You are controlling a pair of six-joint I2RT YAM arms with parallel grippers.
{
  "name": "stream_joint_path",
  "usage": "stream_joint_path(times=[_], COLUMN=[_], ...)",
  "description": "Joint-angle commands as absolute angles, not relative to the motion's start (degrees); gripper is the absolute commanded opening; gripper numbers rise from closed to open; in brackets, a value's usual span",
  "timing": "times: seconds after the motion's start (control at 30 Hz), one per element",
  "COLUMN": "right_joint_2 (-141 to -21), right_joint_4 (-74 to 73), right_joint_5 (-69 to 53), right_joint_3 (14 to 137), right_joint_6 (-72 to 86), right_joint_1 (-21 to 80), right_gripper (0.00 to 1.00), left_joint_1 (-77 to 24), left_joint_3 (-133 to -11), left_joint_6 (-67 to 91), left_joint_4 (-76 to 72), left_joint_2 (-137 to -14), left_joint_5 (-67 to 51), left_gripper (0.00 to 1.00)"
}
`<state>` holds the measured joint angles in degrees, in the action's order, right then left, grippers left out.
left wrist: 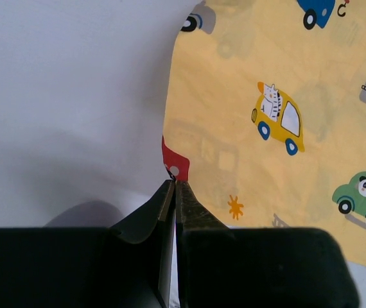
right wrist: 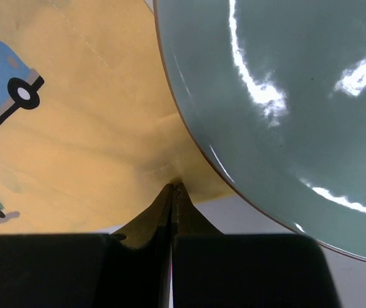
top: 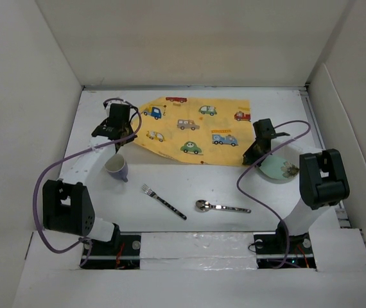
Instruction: Set the dinner table for one person
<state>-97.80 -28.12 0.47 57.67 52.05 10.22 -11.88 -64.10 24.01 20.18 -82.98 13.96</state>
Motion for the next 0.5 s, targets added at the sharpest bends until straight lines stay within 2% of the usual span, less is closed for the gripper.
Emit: stream_joint_path(times=[0.0,0.03,0.07,0.1,0.13,0.2,0.37,0.4,0.47], right_joint_2=[-94.1,-93.3,-92.3,-91.9,-91.4,-91.0,-91.5,-90.5,-88.7], right_joint_4=[-28.4,-27.8,-27.9,-28.9,-29.3,-30.1,-33.3,-35.1,-36.7], right_joint_5=[1.2,1.4,2.0,3.5,4.0,4.7,5.3,6.3,8.6], right_joint_3=[55.2,54.5,53.7,53.6,53.5,53.5,55.5,55.6,55.4], right_joint_6=[50.1,50.3,50.4,50.4,50.4,50.1,49.9,50.1,50.3], right_joint_1=[11.4,11.4,11.4,12.0,12.0,11.5,11.4,11.4,12.0], right_gripper=[0.0,0.0,0.07,0.33,0.45,0.6,0.57,0.5,0.46], left_joint_1=[-11.9,-11.9,-11.9,-11.9,-11.9,-11.9,-11.9,-11.9,-11.9], left_joint_3=[-62.2,-62.3,-63.9,-65.3,-66.3,-68.6,-74.0,-75.3,-77.6], left_joint_6=[23.5,23.2,23.6,23.8,23.9,23.8,23.4,23.4,23.6], left_joint_4=[20.7,20.2,20.6,21.4,21.8,22.7,21.8,22.0,21.6], left_joint_2=[-78.8,-78.9,-79.3,-80.2,-80.6,-80.7,-81.5,-82.5,-83.4], left_joint_5=[14.6,13.8,13.4,13.4,13.3,14.2,19.5,19.7,19.7], left_gripper=[0.0,0.0,0.0,0.0,0.0,0.0,0.0,0.0,0.0])
